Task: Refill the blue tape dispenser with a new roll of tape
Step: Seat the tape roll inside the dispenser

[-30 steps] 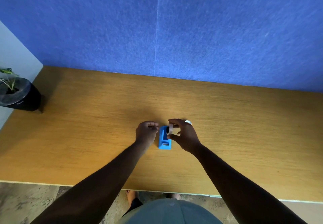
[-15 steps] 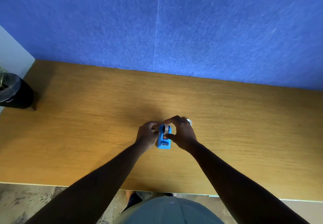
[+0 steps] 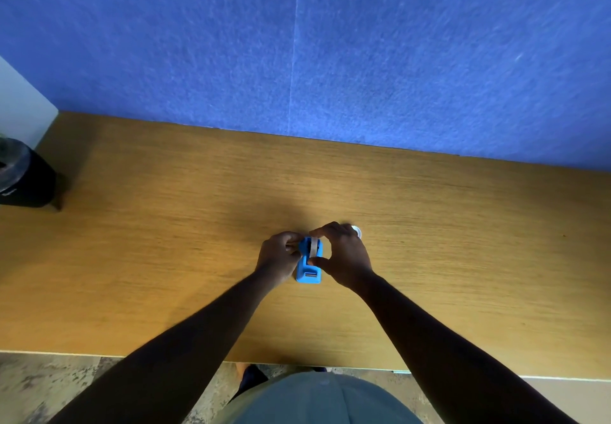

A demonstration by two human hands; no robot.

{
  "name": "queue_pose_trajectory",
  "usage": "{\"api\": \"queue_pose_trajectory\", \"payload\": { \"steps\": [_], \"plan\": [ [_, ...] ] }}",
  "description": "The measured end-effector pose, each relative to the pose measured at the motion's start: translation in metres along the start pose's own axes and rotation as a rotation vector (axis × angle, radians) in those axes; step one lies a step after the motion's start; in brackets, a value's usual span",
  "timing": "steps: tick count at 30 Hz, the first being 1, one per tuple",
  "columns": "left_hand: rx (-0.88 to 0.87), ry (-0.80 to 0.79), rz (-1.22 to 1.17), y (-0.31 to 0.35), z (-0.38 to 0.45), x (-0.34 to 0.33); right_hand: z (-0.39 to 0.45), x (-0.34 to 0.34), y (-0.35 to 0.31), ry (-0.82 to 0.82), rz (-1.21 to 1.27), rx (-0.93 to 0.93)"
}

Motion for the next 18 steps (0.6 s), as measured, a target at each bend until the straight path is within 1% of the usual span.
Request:
{"api": "queue_pose_trajectory", "payload": {
  "steps": [12,16,18],
  "plan": [
    [0.013,0.002,0.021,-0.001,0.003,0.000,0.004,-0.007,0.002,-0.056,-0.020,0.000],
    [-0.010,0.003,0.019,0.004,-0.001,0.001,0.004,-0.008,0.003,-0.059,-0.014,0.010],
    [-0.048,0.006,0.018,0.008,-0.003,0.002,0.004,-0.007,0.004,-0.067,-0.004,0.013]
  ]
}}
Point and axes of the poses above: each hand's wrist, its own z-axis towards the middle knuckle, its own x-axis out of the back of the hand, y = z × x, the point moved 4 cm from there along z, towards the middle knuckle, and after that the axes turned 2 degrees about -z, right-handed, at the moved point
